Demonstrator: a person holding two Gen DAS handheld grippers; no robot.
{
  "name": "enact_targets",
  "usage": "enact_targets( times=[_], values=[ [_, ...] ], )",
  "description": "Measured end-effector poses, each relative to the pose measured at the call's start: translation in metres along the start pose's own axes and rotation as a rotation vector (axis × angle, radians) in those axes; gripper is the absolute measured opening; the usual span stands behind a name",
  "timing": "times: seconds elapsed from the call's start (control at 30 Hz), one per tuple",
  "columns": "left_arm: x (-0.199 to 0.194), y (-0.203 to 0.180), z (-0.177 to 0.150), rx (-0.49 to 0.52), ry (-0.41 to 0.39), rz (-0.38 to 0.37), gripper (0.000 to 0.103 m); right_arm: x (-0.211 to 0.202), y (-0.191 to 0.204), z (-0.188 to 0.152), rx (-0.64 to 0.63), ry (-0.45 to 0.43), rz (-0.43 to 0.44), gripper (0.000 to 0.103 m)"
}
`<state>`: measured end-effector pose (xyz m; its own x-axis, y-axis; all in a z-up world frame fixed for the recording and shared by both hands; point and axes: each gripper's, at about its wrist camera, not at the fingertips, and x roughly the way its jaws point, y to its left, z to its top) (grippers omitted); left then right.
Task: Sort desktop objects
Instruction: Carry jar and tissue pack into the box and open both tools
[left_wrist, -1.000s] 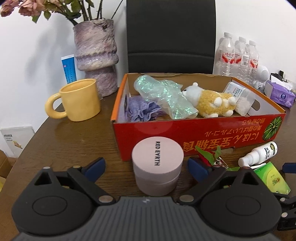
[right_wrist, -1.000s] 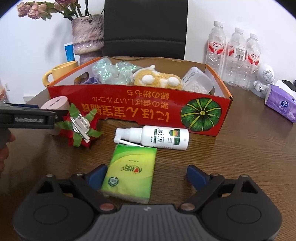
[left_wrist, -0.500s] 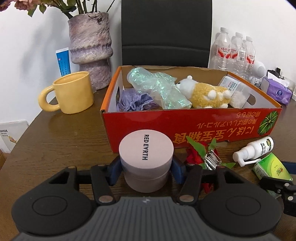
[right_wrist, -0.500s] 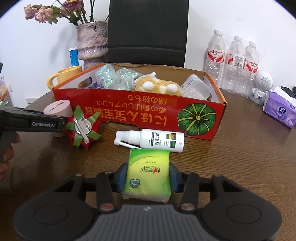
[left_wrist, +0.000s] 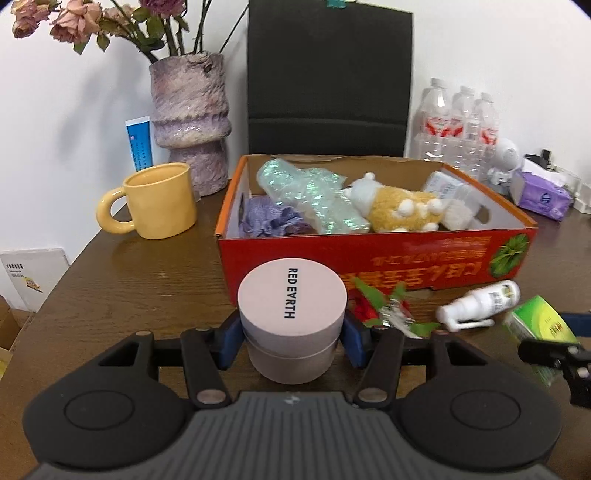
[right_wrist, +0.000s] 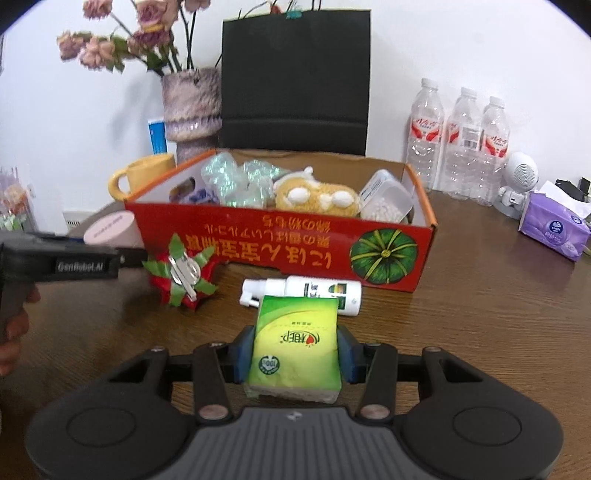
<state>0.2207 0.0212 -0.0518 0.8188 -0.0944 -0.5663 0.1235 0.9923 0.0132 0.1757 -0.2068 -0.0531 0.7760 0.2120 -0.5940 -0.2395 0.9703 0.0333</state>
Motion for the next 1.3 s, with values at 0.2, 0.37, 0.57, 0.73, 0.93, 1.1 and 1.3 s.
enact_targets(
  times=[0.2,0.37,0.57,0.73,0.93,1.1,1.3],
  values=[
    [-0.038,-0.009,0.016,-0.002,-0.029,-0.076,0.056,-0.018,-0.008,0.008,0.013,0.009,0.02,0.044],
    [-0.066,-0.011,0.035,0.003,-0.048,-0.16,0.056,-0.037,-0.014,0.025,0.008,-0.029,0.043,0.044],
    [-0.081,-0.013,0.064,0.009,-0.075,-0.169,0.056,-0.046,-0.014,0.065,-0.033,-0.075,0.063,0.044],
    [-0.076,-0.013,0.089,-0.004,-0.064,-0.176,0.056,-0.041,-0.016,0.097,-0.035,-0.065,0.088,0.044],
    [-0.062,-0.012,0.114,-0.011,-0.066,-0.138,0.056,-0.031,-0.018,0.127,-0.05,-0.049,0.084,0.044],
    [-0.046,-0.012,0.129,-0.014,-0.051,-0.118,0.056,-0.013,-0.025,0.142,-0.045,-0.02,0.076,0.044],
    [-0.014,-0.017,0.14,-0.009,-0.005,-0.097,0.056,0.024,-0.034,0.151,-0.029,0.05,0.063,0.044]
  ],
)
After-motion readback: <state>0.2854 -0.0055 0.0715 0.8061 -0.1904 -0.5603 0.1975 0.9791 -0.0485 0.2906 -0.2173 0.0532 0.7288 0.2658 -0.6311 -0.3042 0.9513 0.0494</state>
